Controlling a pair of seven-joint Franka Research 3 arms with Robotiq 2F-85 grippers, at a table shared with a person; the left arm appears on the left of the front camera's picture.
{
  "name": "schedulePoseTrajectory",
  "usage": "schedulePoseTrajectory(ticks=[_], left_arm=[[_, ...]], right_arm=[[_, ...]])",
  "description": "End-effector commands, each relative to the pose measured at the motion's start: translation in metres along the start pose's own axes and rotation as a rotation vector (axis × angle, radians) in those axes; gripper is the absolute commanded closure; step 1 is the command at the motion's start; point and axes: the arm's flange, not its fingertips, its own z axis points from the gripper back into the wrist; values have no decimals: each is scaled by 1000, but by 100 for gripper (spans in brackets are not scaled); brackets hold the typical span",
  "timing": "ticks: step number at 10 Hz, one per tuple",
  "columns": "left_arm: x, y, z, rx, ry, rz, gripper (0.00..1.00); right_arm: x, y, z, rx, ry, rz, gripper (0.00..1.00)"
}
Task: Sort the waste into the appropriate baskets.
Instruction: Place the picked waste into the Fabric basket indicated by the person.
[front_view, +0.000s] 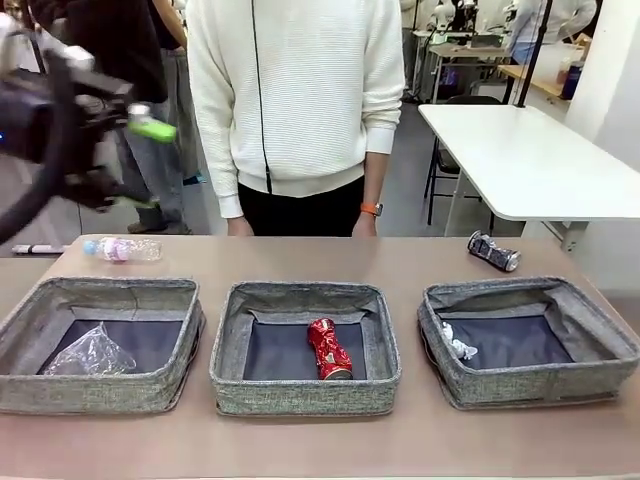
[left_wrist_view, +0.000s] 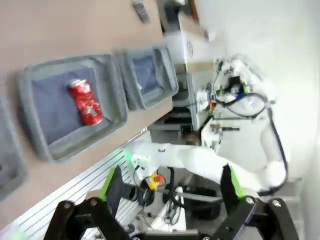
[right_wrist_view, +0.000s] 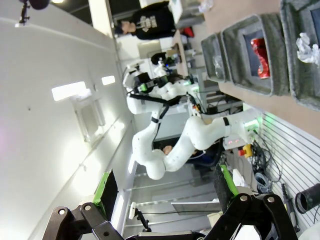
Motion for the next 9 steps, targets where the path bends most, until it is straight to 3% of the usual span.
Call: schedulePoseTrajectory(ticks=[1, 3, 5, 6, 9], left_arm=[[-11, 43, 74, 5, -11, 66, 0], [-39, 93, 131, -230, -67, 58, 0], [-57, 129, 142, -312, -70, 73, 0], [-52, 96, 144, -205, -93, 76, 0], [-52, 96, 144, -205, -93, 76, 0]], right_arm=[[-1, 6, 1, 11, 1, -7, 0], [-1, 6, 1, 11, 1, -7, 0], [-1, 6, 1, 11, 1, -7, 0], [-1, 6, 1, 11, 1, -7, 0], [-1, 6, 1, 11, 1, -7, 0]])
